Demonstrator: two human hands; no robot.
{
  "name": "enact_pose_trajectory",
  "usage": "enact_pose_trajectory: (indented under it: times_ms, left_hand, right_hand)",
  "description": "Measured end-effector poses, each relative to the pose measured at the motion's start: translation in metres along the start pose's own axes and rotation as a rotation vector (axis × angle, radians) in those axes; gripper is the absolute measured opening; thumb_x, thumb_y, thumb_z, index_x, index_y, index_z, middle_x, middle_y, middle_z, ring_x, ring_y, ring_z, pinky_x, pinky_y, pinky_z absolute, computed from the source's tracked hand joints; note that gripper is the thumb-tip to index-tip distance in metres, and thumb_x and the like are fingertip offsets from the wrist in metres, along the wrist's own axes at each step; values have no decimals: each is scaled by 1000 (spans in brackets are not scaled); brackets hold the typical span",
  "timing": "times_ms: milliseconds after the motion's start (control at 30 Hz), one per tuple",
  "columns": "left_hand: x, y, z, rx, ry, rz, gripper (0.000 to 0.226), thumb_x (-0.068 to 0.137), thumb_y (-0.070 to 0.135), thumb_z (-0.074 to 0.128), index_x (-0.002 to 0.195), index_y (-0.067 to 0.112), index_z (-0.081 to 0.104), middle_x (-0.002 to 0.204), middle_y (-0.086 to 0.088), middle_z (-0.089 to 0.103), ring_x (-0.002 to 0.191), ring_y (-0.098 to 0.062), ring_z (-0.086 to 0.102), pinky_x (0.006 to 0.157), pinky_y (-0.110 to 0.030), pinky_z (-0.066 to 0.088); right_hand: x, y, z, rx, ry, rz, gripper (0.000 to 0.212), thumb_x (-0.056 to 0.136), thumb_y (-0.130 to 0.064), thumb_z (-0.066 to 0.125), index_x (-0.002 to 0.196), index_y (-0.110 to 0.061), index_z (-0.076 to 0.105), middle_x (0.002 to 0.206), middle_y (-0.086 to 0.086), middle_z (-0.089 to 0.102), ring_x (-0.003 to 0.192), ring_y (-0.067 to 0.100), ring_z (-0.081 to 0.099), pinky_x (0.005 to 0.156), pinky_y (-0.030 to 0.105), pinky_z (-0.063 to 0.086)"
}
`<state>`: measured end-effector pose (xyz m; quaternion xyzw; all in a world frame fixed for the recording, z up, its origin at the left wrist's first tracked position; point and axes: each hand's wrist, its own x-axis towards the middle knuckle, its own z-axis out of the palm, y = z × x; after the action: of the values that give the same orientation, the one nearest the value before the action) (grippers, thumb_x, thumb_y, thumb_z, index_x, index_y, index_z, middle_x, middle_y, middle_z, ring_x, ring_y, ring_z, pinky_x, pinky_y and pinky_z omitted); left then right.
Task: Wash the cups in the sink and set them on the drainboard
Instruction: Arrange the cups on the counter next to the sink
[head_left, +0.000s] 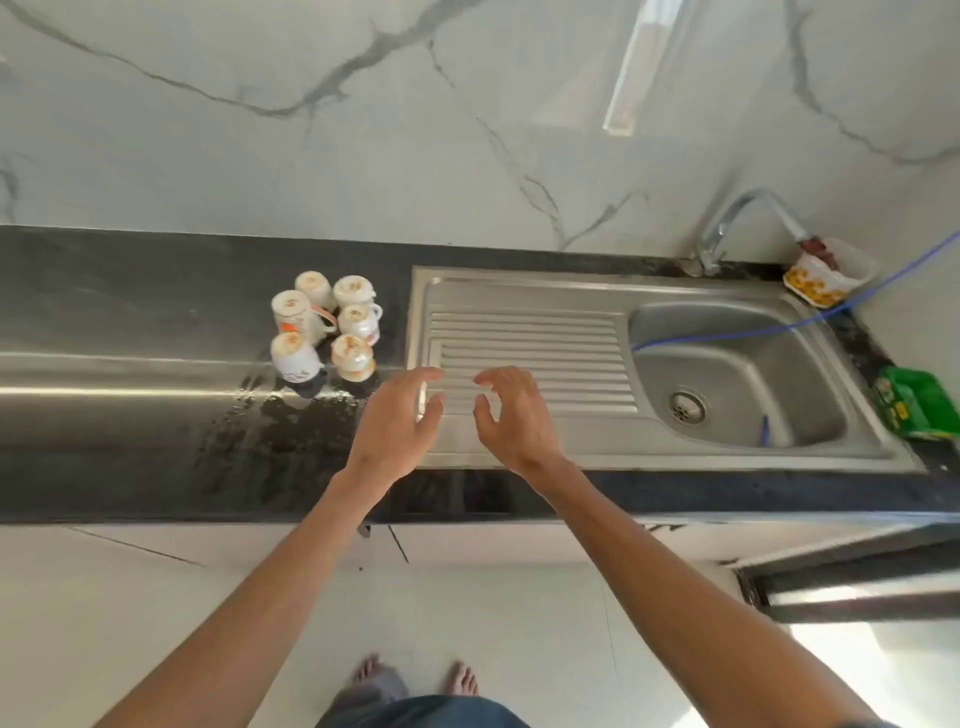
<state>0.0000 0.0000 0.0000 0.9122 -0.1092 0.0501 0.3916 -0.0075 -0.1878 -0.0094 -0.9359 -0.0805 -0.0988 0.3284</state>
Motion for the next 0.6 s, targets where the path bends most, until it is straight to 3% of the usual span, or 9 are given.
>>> enact_pose_trajectory:
  times_ms: [367, 600]
  left_hand:
    - [-1, 30, 51, -28, -95, -59, 36, 105, 28, 59, 140, 21, 63, 140, 4, 66, 133, -13, 58, 116, -41, 45]
    - [-3, 9, 54, -58, 26, -161, 35, 105, 29, 59, 139, 20, 63, 139, 6, 67, 130, -10, 59, 115, -39, 46]
  right_hand:
    - [-10, 49, -20, 47, 8, 103, 23, 99, -14, 61, 121, -13, 69, 120, 2, 70, 113, 20, 61, 95, 36, 56]
    - [15, 57, 3, 104, -90, 99, 22, 99, -14, 62, 119, -17, 70, 119, -3, 70, 110, 14, 62, 96, 30, 53]
